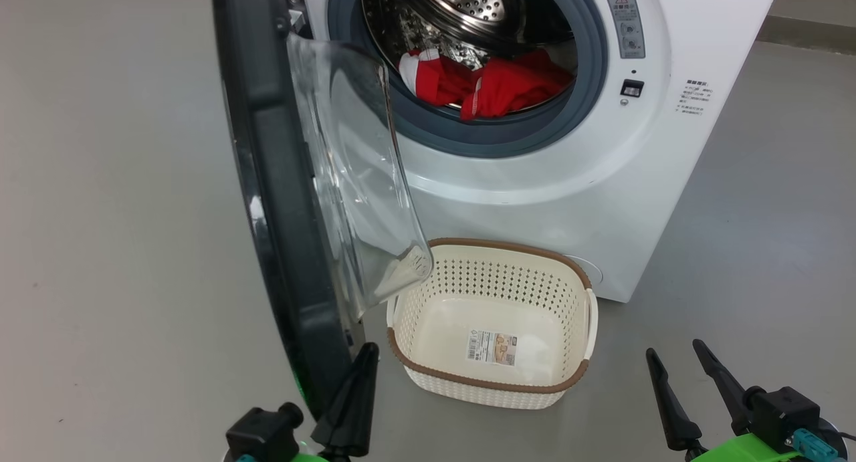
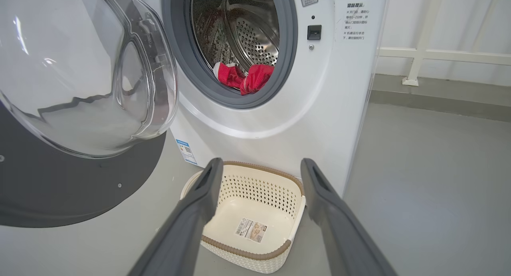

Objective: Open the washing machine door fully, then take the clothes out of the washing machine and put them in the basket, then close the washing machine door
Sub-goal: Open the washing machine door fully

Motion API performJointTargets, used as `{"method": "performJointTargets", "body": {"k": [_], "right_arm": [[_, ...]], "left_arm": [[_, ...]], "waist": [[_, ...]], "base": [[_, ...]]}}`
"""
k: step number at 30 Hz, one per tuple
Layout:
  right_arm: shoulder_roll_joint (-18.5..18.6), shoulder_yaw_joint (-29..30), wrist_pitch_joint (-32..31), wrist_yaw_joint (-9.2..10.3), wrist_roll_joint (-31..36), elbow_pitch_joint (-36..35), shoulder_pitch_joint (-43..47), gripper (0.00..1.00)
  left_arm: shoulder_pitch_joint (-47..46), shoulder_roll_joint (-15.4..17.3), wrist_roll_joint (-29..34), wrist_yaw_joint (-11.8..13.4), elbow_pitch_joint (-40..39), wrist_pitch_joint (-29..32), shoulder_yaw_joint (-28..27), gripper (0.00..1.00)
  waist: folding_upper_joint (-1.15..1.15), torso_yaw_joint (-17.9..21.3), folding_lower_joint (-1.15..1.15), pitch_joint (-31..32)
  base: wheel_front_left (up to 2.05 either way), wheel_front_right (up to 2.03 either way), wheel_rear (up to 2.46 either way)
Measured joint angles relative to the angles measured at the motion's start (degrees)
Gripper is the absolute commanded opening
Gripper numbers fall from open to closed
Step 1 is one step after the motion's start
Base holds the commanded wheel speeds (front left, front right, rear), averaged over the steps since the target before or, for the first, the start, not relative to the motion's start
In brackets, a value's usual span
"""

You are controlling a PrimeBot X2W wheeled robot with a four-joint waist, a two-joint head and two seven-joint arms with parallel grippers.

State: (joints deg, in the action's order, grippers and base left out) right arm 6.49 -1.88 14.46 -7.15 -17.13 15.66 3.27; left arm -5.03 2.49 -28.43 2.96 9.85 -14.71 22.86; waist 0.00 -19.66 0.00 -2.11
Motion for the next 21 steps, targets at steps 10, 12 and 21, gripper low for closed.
{"method": "performJointTargets", "body": {"k": [10,12,21], "right_arm": [[-0.32,-0.01,0.0,0.0,0.0,-0.01,0.03,1.0],[-0.41,-0.02,0.0,0.0,0.0,-0.01,0.04,1.0],[-0.77,-0.43,0.0,0.0,0.0,-0.01,0.09,1.0]], "left_arm": [[1.07,-0.31,0.3,0.03,-0.27,0.01,-6.7,0.0],[1.82,-0.3,0.85,0.04,-0.48,0.01,-8.83,0.0],[3.48,-0.33,4.13,-0.56,-0.52,0.08,-17.8,0.0]], "waist": [[0.0,-0.49,0.0,0.3],[0.0,-0.71,0.0,0.35],[0.0,-1.46,0.01,0.15]], "base": [[0.0,0.0,0.0],[0.0,0.0,0.0],[0.0,0.0,0.0]]}}
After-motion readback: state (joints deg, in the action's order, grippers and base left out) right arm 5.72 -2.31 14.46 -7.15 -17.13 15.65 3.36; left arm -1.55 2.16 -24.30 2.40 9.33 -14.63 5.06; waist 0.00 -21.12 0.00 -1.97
